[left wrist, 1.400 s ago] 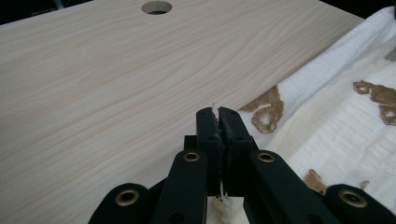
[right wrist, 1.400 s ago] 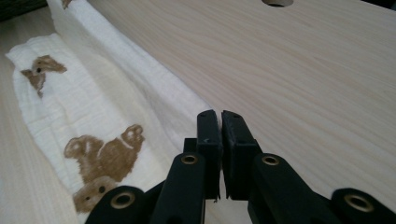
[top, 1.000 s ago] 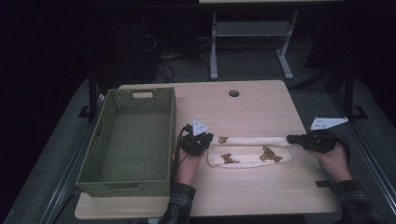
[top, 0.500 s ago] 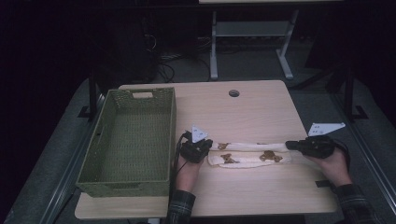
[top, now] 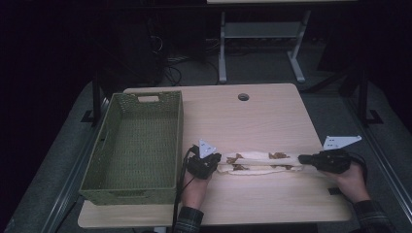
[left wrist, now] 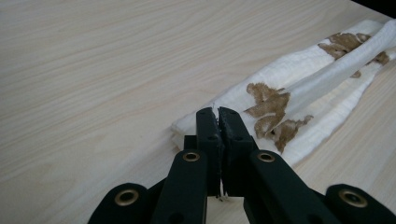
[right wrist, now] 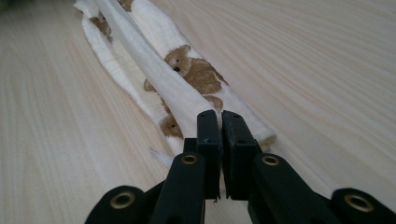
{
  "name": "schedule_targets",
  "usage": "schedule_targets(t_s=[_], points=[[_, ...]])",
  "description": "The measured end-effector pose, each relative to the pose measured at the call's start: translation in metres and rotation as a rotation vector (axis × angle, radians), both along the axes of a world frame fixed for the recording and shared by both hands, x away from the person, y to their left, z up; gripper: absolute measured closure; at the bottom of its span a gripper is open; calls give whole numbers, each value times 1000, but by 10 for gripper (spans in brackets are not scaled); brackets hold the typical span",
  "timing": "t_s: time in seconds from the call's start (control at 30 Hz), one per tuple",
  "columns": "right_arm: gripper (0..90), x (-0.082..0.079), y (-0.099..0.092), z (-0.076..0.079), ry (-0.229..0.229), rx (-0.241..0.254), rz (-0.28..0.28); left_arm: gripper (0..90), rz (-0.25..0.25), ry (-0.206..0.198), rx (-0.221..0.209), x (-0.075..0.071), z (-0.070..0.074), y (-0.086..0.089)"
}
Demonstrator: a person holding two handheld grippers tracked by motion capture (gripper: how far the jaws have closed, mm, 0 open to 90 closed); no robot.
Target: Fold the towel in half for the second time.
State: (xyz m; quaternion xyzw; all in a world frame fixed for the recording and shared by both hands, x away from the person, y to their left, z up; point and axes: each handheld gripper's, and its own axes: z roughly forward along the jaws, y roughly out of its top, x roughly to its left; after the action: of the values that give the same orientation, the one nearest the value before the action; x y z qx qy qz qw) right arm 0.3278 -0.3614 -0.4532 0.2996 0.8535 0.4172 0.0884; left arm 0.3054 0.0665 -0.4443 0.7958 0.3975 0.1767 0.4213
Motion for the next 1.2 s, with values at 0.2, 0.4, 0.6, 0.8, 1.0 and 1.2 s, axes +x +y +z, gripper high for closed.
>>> schedule_targets(t_s=[0.2,0.4,0.6,0.8,1.0,1.2], points=[[863,-8,1,-2,12,-8,9,876,-3,12,14,-3,-6,-1],[861,-8,0,-6,22,-13,19,875,-11,23,27,-5,-9,-1],[738,-8,-1,-3,30,12,20,800,-27,38,12,-8,-8,-1],[747,-10,0,7,2,41,21,666,-62,18,19,-3,9,-7],[865,-15,7,6,28,35,48,541,-136,74,53,13,15,-14],[896,-16,10,-6,88,-5,35,438,-153,99,20,27,16,-16]])
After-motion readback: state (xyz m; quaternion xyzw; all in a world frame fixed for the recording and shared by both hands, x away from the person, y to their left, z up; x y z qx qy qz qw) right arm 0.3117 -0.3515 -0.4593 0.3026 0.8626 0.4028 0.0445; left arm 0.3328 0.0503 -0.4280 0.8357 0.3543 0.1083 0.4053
